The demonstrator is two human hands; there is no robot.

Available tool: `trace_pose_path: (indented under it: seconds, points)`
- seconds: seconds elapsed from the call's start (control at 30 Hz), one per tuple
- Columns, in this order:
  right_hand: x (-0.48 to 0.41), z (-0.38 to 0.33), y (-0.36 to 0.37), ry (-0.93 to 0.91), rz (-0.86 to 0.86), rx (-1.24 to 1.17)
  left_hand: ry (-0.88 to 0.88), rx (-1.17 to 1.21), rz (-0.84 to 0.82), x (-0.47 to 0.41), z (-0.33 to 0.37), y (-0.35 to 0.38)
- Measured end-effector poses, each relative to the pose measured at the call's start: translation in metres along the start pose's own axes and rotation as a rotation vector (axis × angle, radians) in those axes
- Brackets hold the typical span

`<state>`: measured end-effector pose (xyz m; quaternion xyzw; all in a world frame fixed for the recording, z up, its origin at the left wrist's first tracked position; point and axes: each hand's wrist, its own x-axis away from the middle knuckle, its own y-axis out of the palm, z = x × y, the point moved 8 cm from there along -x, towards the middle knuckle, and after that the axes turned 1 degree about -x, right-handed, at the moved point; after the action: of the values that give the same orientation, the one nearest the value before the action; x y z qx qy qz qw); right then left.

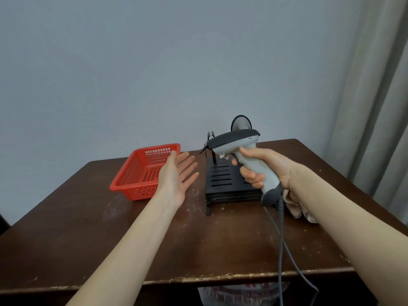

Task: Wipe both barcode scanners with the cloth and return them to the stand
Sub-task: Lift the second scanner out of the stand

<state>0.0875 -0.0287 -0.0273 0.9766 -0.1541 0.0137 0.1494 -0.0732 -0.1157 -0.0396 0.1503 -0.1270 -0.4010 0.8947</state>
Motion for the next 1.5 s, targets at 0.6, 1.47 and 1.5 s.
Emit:
trace_pose_path:
  seconds: [0.6,1.47,1.5]
  points:
    - [-0.007,0.005,0.004,0.027,0.011,0.044,-0.001,0.006,0.014,0.001,0.008,-0.008]
    - [-0.010,0.009,0.012,0.057,0.031,0.118,-0.027,0.031,-0.073,-0.006,0.011,-0.006]
    - [-0.011,0.010,0.013,0.057,0.023,0.123,-0.037,0.040,-0.097,-0.007,0.011,-0.005]
